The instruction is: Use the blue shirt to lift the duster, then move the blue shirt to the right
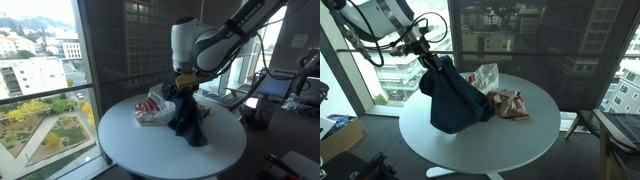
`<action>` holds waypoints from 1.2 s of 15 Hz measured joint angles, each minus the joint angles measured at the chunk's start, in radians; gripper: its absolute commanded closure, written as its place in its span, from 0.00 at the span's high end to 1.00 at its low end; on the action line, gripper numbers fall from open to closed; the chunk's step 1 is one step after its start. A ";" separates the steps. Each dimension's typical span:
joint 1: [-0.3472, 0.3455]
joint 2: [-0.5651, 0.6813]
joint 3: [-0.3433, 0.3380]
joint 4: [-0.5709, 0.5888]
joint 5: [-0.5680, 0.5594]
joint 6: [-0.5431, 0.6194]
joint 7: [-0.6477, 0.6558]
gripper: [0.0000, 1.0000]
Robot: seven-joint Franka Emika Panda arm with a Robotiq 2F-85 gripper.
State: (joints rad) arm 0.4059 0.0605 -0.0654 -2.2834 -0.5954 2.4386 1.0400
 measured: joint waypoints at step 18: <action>-0.278 -0.496 0.324 -0.103 -0.242 -0.350 0.345 0.35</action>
State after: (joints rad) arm 0.1282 -0.4356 0.2591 -2.3866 -0.8378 2.0887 1.3849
